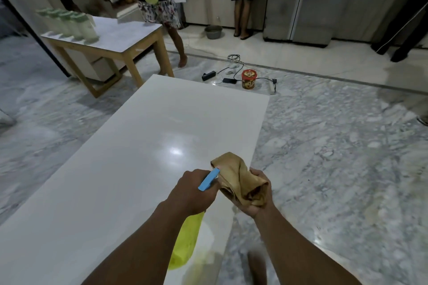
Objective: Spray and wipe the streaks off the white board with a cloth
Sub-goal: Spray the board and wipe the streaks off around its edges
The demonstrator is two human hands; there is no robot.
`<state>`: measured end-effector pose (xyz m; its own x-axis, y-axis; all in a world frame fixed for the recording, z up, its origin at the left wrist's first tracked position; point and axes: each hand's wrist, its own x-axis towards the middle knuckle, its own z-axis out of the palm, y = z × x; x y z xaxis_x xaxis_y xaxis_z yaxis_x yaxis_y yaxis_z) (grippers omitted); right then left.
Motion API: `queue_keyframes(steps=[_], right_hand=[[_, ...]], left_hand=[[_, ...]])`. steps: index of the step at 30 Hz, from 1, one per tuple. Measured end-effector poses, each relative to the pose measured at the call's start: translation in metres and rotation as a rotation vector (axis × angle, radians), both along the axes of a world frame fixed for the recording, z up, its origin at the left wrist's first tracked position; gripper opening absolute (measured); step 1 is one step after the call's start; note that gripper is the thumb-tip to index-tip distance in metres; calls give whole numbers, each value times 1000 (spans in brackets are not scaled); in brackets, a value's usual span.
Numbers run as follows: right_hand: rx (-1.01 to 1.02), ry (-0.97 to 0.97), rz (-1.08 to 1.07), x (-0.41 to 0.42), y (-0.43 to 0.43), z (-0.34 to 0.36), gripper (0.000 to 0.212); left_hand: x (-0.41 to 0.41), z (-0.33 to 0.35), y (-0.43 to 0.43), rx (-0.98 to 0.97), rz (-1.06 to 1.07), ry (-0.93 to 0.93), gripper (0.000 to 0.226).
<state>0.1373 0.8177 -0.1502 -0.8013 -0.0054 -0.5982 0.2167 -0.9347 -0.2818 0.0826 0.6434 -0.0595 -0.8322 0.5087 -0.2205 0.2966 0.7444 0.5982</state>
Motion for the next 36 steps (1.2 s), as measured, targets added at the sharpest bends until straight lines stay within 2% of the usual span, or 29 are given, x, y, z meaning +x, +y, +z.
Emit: queue_keyframes(steps=[5, 7, 13, 17, 19, 21, 23, 26, 29, 32, 36], right_hand=[[-105, -4, -63, 17, 8, 24, 51], [-72, -16, -67, 11, 21, 32, 44], [10, -85, -71, -38, 75, 30, 41], [356, -158, -116, -110, 128, 25, 30], [751, -297, -98, -150, 150, 21, 40], [1151, -405, -75, -185, 170, 16, 39], [1450, -376, 11, -230, 189, -6, 41], [1767, -322, 216, -275, 204, -38, 50], [1953, -392, 513, -297, 192, -80, 49], [2088, -501, 513, -297, 179, -95, 53], [2130, -531, 513, -299, 168, -99, 55]], left_hand=[[13, 7, 18, -48, -126, -3, 36], [9, 8, 33, -59, -145, 15, 39], [-34, 4, 84, -123, -131, 45, 45], [-81, 0, 124, -148, -106, 29, 47], [-103, -2, 134, -116, -78, -12, 44], [-121, -3, 141, -62, -28, -8, 43], [-142, -14, 148, -19, 45, -9, 44], [-158, -21, 149, -4, 78, -16, 43], [-172, -38, 149, -16, 85, -18, 44], [-176, -46, 145, -26, 82, -18, 43], [-176, -54, 134, 15, 116, -46, 42]])
